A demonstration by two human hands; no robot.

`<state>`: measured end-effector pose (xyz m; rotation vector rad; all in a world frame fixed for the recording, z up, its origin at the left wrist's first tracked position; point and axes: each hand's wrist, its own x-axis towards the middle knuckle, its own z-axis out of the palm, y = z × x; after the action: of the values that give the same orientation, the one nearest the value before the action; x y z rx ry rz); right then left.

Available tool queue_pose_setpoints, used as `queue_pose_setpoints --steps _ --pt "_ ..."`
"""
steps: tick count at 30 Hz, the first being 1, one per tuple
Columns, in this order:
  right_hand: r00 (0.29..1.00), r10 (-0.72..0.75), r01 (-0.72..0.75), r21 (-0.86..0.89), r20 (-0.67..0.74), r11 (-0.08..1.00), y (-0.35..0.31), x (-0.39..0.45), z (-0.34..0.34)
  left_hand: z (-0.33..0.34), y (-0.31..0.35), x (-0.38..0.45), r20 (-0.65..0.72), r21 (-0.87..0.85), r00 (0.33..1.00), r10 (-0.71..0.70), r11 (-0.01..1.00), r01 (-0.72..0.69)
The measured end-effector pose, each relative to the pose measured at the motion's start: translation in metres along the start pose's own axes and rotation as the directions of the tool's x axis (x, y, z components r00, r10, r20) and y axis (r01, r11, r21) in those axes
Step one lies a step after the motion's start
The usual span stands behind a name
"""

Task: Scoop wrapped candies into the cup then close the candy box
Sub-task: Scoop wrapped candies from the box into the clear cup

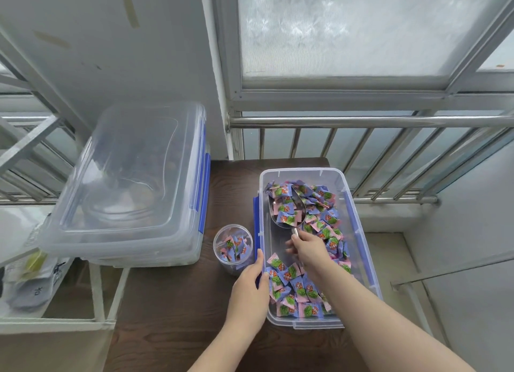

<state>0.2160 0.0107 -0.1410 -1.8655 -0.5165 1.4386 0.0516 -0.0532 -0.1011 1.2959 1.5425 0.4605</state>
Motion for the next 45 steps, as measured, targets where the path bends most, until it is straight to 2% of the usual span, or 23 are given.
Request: queue_pose_setpoints --steps 5,9,13,16,20,26,33,39,43,45 --pt "0.999 -0.017 0.018 -0.031 0.041 0.999 0.006 -0.007 -0.013 0.002 -0.007 -0.002 -0.028 -0.074 0.999 -0.029 0.997 0.027" --pt "0.995 -0.038 0.041 -0.039 0.092 0.998 0.003 -0.023 -0.028 0.0 -0.025 -0.011 -0.203 -0.105 0.976 -0.083 0.993 0.062" --pt "0.988 -0.069 0.084 -0.107 0.139 0.991 0.003 -0.036 -0.046 -0.014 -0.043 -0.009 -0.397 -0.18 0.906 -0.148 0.98 0.081" --pt "0.979 -0.092 0.118 -0.138 0.184 0.983 -0.004 -0.053 -0.06 -0.025 -0.041 0.005 -0.371 -0.123 0.92 -0.128 0.988 0.088" --pt "0.956 -0.112 0.167 -0.187 0.272 0.968 -0.017 -0.074 -0.077 -0.036 -0.027 0.026 -0.312 -0.057 0.95 -0.005 0.998 -0.013" --pt "0.913 -0.065 0.212 -0.331 0.404 0.92 -0.042 -0.095 -0.086 -0.046 -0.018 0.039 -0.308 -0.054 0.948 0.083 0.993 -0.105" --pt "0.879 0.045 0.291 -0.609 0.475 0.738 -0.074 -0.101 -0.074 -0.044 -0.026 0.041 -0.302 0.032 0.934 0.192 0.981 -0.191" --pt "0.898 0.086 0.367 -0.841 0.432 0.397 -0.121 -0.111 -0.047 -0.041 -0.028 0.042 -0.309 0.167 0.923 0.23 0.968 -0.185" --pt "0.913 0.115 0.373 -0.915 0.392 0.151 -0.156 -0.122 -0.017 -0.04 -0.029 0.042 -0.3 0.199 0.921 0.247 0.961 -0.192" --pt "0.921 0.13 0.36 -0.929 0.368 0.084 -0.168 -0.124 -0.001 -0.039 -0.027 0.04 -0.31 0.199 0.922 0.233 0.964 -0.177"
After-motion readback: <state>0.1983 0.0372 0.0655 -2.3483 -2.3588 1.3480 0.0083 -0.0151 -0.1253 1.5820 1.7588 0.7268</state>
